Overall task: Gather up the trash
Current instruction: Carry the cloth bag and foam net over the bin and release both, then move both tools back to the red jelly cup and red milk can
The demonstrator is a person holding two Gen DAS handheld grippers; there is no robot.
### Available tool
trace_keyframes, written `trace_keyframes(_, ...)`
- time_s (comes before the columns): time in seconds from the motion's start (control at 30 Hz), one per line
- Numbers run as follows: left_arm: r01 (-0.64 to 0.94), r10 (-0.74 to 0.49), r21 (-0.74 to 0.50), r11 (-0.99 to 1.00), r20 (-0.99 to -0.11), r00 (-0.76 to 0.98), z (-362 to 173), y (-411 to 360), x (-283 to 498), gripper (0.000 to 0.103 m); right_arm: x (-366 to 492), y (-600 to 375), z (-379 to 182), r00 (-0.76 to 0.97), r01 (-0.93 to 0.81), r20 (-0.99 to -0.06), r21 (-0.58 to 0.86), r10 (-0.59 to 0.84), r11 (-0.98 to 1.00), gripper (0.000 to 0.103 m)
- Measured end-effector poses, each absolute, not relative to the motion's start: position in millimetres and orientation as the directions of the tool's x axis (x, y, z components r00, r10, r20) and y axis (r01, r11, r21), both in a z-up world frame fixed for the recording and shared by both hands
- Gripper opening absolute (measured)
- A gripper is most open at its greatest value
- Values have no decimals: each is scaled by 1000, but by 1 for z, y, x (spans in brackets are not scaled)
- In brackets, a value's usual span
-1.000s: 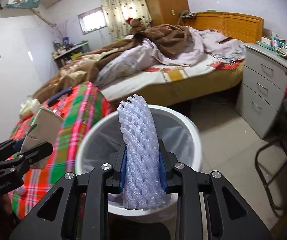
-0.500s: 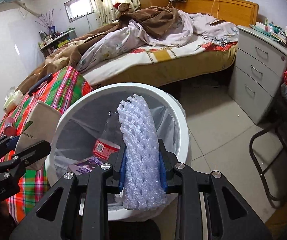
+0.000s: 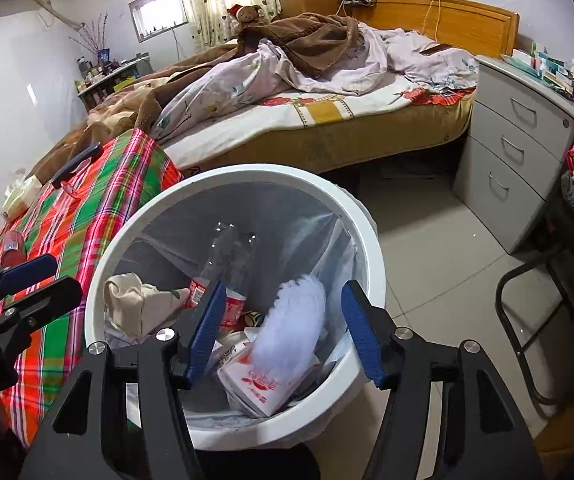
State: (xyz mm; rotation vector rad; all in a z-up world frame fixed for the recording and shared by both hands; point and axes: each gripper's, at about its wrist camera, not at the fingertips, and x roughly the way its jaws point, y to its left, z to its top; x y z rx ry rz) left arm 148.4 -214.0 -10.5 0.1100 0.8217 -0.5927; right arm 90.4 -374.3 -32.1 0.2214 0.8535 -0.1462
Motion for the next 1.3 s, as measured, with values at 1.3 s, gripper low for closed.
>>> trace_keyframes(1.3, 218, -255, -139, 966, -659, 708, 14, -19, 131, 66, 117, -257, -4, 733, -43, -664, 174, 150, 984, 61)
